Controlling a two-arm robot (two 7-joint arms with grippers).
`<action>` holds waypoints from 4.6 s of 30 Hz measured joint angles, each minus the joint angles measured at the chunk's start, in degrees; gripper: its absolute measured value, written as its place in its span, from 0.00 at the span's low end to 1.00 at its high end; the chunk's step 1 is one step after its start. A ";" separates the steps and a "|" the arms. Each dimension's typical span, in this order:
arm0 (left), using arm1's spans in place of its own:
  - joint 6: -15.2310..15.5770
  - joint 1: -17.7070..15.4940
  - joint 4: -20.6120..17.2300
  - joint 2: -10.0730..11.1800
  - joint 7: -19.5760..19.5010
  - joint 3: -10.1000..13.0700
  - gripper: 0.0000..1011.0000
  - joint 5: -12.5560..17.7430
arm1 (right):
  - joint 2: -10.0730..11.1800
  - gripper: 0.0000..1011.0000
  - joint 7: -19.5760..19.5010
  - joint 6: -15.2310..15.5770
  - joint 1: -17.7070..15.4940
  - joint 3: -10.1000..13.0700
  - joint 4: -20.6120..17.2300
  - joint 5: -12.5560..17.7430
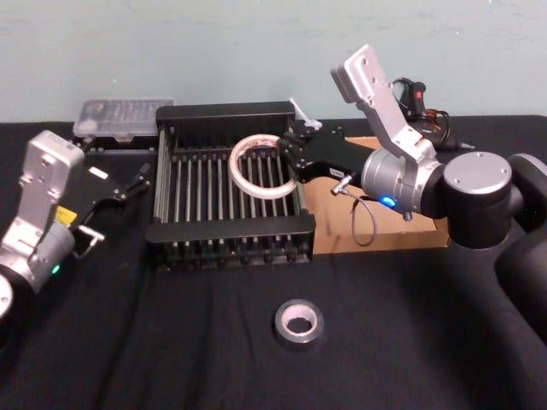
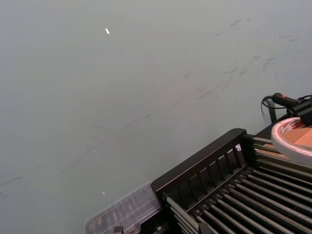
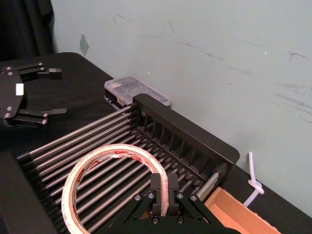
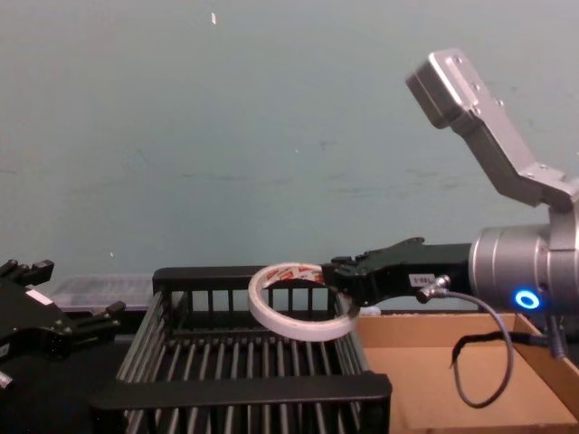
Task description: Pick up the white tape and place it into the black box , Pick up the silver tape and place it into the brown box.
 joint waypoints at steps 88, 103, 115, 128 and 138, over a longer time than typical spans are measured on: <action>0.00 0.00 0.00 0.00 0.00 0.00 0.99 0.00 | 13.51 0.99 2.65 10.94 -14.22 5.73 -22.69 6.63; 0.00 0.00 0.00 0.00 0.00 0.00 0.99 0.00 | 18.64 0.99 3.94 13.04 -20.55 4.03 -28.31 10.22; 0.00 0.00 0.00 0.00 0.00 0.00 0.99 0.00 | 20.51 0.99 4.61 13.22 -20.80 0.41 -28.42 10.27; 0.00 0.00 0.00 0.00 0.00 0.00 0.99 0.00 | 20.10 0.99 4.28 13.31 -18.94 -2.47 -25.90 9.53; 0.00 0.00 0.00 0.00 0.00 0.00 0.99 0.00 | 18.89 0.99 4.06 13.31 -17.66 -3.83 -23.69 8.48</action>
